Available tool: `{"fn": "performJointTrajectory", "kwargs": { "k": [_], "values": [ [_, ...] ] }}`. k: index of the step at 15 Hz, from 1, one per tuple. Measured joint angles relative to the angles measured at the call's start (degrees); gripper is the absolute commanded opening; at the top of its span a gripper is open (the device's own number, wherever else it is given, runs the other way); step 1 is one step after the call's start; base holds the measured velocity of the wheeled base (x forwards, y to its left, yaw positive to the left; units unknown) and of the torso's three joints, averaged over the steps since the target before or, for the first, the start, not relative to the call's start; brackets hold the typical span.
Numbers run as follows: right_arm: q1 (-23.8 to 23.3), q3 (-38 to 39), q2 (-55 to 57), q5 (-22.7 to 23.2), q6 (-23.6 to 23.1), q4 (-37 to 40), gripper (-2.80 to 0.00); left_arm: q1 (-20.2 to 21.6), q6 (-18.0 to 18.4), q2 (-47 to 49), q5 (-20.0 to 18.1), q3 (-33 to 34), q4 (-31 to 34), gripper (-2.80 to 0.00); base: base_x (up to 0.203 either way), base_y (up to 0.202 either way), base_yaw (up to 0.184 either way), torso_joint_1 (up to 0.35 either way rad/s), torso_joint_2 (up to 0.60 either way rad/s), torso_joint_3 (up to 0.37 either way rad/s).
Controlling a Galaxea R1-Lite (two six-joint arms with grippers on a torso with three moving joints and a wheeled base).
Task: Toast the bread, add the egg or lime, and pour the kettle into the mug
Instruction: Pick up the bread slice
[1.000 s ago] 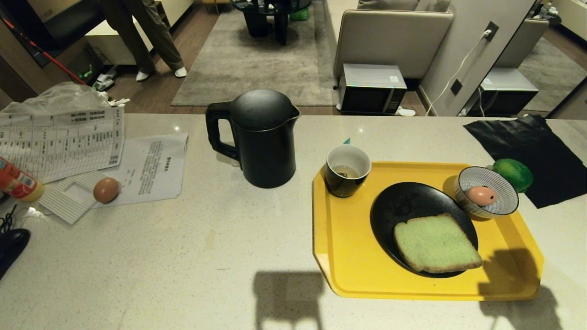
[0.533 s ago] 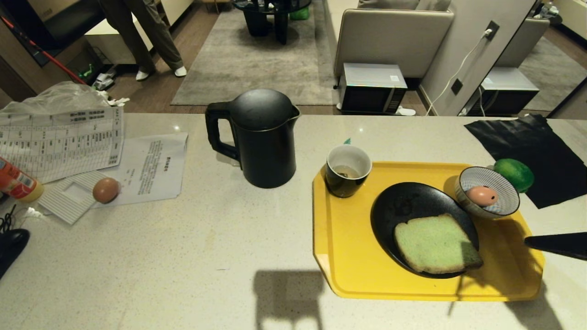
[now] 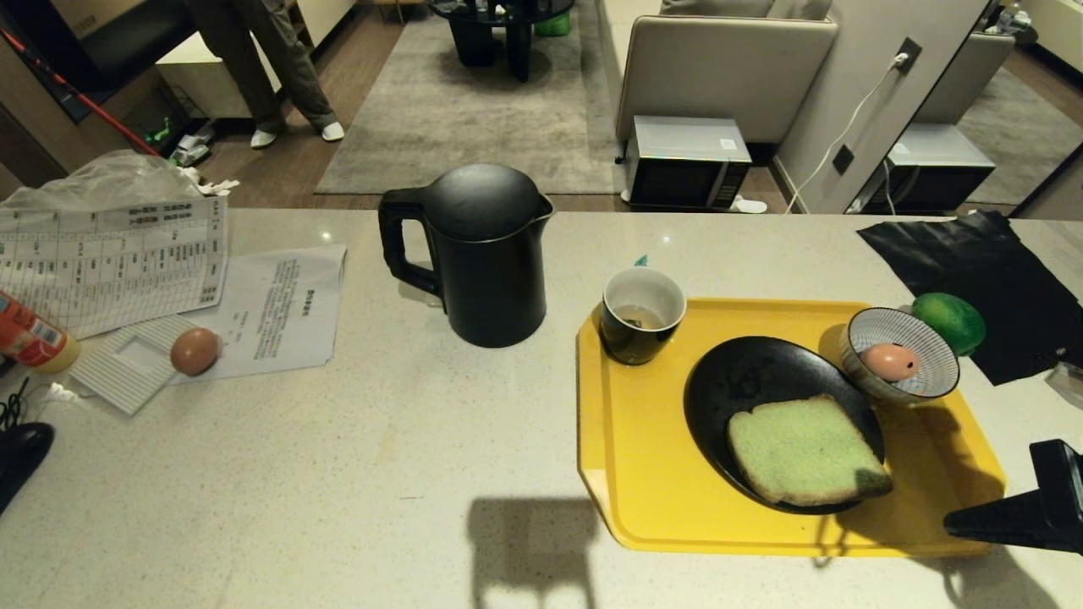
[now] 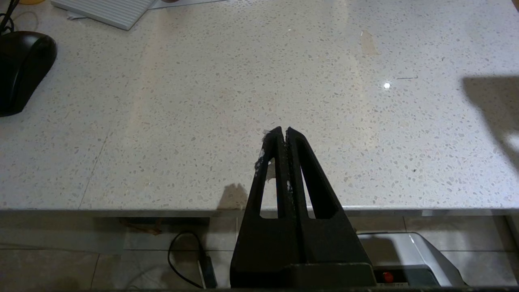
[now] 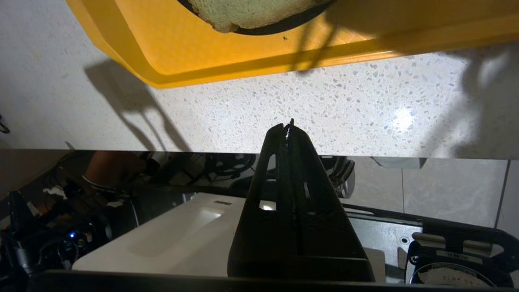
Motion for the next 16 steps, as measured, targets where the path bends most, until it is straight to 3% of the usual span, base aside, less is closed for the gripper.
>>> {"fn": "performJointTrajectory", "kwargs": {
  "k": [3,7,8,12,16],
  "values": [
    [0.0,1.07,-0.75,-0.61,-3.01,0.03,-2.8,0.04,0.02,0.0,0.02,0.0,-0.01,-2.8,0.0,0.0,0.0,0.0,0.0,0.0],
    [0.0,1.68,1.33,-0.73,-2.88,-0.89,-2.8,0.0,-0.02,0.0,0.02,0.0,-0.01,-2.8,0.0,0.0,0.0,0.0,0.0,0.0],
    [-0.05,1.58,2.53,-1.22,-2.77,-2.35,0.0,0.0,0.01,0.0,0.02,0.0,-0.01,-2.8,0.0,0.0,0.0,0.0,0.0,0.0],
    [-0.24,1.41,6.23,-3.75,-2.43,-6.12,0.0,0.04,0.02,0.0,0.02,0.0,0.01,-2.8,0.0,0.0,0.0,0.0,0.0,0.0],
    [-1.72,1.57,9.09,-0.05,-1.51,-9.8,0.0,0.04,0.0,0.0,0.02,0.0,-0.01,-2.8,0.0,0.0,0.0,0.0,0.0,0.0]
  ]
}}
